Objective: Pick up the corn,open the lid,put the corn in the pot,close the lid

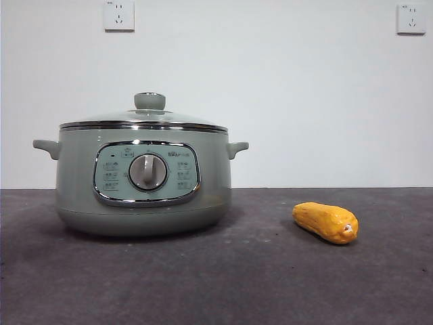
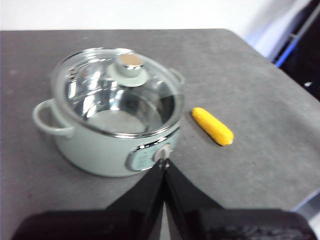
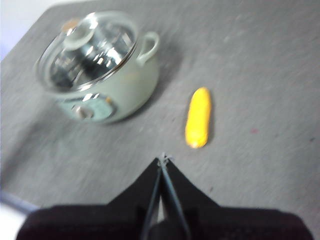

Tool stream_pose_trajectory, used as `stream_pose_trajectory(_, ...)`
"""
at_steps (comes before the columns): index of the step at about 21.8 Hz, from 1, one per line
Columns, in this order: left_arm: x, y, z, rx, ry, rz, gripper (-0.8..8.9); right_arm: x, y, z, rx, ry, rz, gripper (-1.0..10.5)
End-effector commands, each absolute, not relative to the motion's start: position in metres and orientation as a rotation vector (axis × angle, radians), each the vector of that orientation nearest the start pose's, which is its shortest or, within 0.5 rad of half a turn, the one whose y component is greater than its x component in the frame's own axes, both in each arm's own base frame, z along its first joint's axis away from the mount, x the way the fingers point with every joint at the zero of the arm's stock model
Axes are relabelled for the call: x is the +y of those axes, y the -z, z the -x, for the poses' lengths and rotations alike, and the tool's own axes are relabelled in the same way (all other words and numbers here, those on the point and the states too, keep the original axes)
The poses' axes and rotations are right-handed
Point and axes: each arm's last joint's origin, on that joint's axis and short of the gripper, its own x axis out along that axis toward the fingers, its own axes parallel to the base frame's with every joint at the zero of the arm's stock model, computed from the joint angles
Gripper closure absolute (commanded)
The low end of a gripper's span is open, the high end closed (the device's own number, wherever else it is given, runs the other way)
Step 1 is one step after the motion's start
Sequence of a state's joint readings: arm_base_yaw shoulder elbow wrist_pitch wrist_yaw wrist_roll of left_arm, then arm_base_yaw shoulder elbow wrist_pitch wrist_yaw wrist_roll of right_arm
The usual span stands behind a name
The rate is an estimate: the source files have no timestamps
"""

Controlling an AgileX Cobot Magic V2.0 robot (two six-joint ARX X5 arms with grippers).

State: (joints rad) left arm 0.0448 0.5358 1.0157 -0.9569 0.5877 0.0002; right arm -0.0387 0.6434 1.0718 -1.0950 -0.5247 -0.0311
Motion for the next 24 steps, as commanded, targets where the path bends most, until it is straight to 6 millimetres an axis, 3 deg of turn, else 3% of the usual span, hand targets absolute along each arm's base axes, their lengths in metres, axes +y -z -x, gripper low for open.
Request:
stream_pose_trajectory(1, -0.014, -0.363, -0.065, 0.452, 0.569, 0.135, 8.2, 0.012, -0.365, -0.083, 0.661, -0.508, -0.124, 9.6)
stream_pose_trajectory(7, -0.015, -0.362, -0.068, 0.477, 0.589, 0.145, 8.1, 0.011, -0.367, -0.092, 0.685, -0.511, -0.134, 9.3)
stream_pose_trajectory(8, -0.015, -0.363, -0.069, 0.48, 0.589, 0.146, 7.45, 0.011, -0.367, -0.092, 0.684, -0.511, -0.135, 8.7)
stream_pose_trajectory(9, -0.015, -0.365, -0.07, 0.48, 0.588, 0.146, 6.03, 0.011, -0.367, -0.094, 0.686, -0.511, -0.136, 7.7)
stream_pose_trajectory(10, -0.015, -0.367, -0.071, 0.481, 0.587, 0.153, 3.51, 0.011, -0.367, -0.094, 0.687, -0.511, -0.137, 6.5)
stream_pose_trajectory(11, -0.015, -0.368, -0.072, 0.482, 0.586, 0.159, 1.89, 0.011, -0.367, -0.094, 0.688, -0.511, -0.139, 5.4)
stream_pose_trajectory(12, -0.015, -0.37, -0.073, 0.483, 0.586, 0.159, 1.49, 0.011, -0.367, -0.096, 0.691, -0.516, -0.142, 4.1)
stream_pose_trajectory(14, -0.015, -0.372, -0.076, 0.488, 0.588, 0.16, 1.49, 0.011, -0.366, -0.098, 0.699, -0.516, -0.144, 3.5)
stream_pose_trajectory(19, -0.015, -0.374, -0.079, 0.478, 0.594, 0.159, 1.53, 0.014, -0.361, -0.121, 0.745, -0.542, -0.149, 3.5)
stream_pose_trajectory(24, -0.015, -0.374, -0.081, 0.477, 0.595, 0.159, 1.53, 0.033, -0.34, -0.182, 0.853, -0.599, -0.134, 3.5)
